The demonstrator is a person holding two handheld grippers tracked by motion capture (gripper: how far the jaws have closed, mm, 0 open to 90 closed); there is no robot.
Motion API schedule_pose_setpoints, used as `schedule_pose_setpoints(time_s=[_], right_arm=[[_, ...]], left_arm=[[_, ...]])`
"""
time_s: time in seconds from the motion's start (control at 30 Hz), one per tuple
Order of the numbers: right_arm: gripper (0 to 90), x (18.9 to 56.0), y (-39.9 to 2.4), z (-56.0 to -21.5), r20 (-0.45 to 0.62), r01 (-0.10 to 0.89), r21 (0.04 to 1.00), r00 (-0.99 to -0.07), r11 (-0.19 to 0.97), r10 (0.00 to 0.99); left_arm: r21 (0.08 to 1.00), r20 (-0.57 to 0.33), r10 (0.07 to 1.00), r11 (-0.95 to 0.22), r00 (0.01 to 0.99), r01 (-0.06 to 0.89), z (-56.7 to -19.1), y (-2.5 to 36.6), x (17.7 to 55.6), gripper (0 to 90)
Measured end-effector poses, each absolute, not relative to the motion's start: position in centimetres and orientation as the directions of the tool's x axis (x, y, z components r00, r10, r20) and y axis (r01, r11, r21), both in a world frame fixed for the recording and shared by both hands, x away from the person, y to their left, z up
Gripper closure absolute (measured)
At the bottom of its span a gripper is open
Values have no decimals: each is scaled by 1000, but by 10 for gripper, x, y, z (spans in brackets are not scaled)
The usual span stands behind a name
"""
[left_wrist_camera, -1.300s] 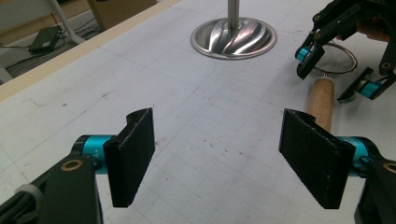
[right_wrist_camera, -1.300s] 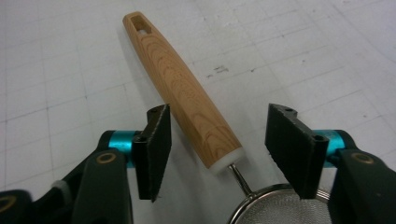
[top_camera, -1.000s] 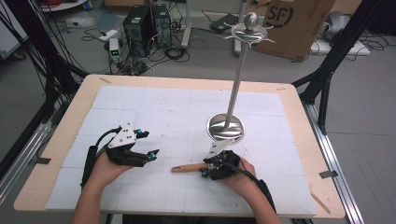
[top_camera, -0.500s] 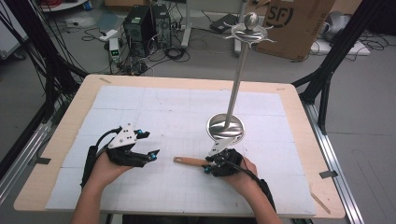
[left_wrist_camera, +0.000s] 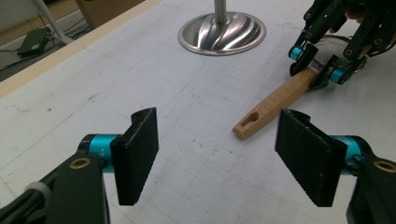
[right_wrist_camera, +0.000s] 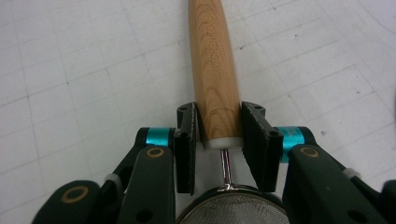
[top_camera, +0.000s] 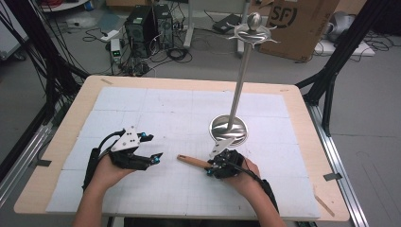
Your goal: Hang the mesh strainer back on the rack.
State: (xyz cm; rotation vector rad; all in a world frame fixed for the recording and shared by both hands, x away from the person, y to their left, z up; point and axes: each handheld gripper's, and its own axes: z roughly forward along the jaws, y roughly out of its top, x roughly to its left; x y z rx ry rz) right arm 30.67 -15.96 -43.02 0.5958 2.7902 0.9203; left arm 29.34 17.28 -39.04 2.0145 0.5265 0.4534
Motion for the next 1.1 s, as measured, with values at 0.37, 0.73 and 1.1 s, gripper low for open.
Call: schedule_pose_setpoints(time_s=[0.37, 0.73, 1.1], right_arm=[[623, 312, -152, -426, -30, 309, 540, -922, 783, 385], [653, 323, -135, -418, -3, 324, 413, -934, 851, 357], [686, 318, -136, -412, -41, 310, 445, -930, 840, 366]], left_arm=[[880, 96, 538, -439, 837, 181, -391, 172, 294, 308], [881, 95, 537, -437, 838, 180, -391, 172, 294, 307], [886, 89, 540, -428, 837, 181, -390, 174, 294, 309]])
